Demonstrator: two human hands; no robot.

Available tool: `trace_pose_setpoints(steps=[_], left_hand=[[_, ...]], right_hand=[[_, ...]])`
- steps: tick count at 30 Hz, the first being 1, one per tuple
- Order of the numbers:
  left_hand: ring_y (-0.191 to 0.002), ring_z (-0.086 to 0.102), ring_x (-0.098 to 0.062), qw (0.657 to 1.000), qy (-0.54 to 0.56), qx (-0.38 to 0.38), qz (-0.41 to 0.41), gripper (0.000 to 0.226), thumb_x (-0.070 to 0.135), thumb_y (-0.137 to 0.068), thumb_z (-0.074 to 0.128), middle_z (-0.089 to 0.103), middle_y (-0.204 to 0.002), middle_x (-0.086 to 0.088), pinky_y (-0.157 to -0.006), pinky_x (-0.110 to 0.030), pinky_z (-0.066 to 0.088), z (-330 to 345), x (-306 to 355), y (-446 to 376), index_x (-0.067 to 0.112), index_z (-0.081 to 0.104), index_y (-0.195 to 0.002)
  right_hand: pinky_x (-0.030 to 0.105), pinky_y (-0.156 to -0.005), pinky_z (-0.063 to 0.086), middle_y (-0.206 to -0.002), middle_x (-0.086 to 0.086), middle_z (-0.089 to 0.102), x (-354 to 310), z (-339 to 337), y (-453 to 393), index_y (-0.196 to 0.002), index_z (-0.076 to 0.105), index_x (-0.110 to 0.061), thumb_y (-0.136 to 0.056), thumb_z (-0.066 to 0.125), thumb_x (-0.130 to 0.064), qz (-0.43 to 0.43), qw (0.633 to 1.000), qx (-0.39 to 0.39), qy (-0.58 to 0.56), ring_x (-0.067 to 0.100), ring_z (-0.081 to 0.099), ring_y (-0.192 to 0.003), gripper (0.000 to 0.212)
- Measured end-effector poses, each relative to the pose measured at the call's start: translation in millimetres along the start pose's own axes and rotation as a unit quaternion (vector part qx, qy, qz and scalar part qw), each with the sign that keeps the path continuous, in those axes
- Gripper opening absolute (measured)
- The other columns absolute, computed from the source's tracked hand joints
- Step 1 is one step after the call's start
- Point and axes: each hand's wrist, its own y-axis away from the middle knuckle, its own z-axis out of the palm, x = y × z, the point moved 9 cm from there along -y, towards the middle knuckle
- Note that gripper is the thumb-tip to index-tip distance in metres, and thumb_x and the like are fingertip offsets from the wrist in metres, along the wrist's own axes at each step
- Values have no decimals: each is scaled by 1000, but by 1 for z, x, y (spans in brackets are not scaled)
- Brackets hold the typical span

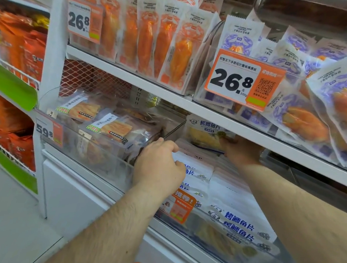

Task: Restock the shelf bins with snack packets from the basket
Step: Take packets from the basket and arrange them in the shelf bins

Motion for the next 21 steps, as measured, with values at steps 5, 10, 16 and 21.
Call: trace_pose_setpoints(steps=[5,10,16,21], left_hand=[[-145,25,-7,1000,1,1,8,38,20,-92,56,50,-144,4,-110,-27,30,1,1,0,22,57,-130],[-146,24,-7,1000,5,0,6,38,19,-92,57,48,-147,3,-111,-27,30,0,1,0,22,57,-130],[-145,24,-7,1000,-6,2,13,37,21,-91,57,50,-144,4,-110,-26,29,1,2,0,22,58,-129],[-145,24,-8,1000,-6,2,15,37,22,-92,58,49,-145,3,-111,-26,27,2,2,1,22,58,-129]], right_hand=[[29,-75,36,-83,5,57,-8,19,-5,-83,56,-14,-96,54,-47,13,998,-37,40,29,58,-94,36],[38,-94,50,-114,11,66,-1,24,-8,-121,62,-8,-91,66,-43,16,999,-42,-23,29,61,-106,46],[29,-93,48,-125,10,66,5,32,-10,-125,62,-13,-86,74,-33,34,998,-46,7,28,62,-113,46],[35,-89,55,-115,5,69,11,35,-12,-119,64,-21,-76,75,-49,64,997,-42,34,27,65,-104,52]])
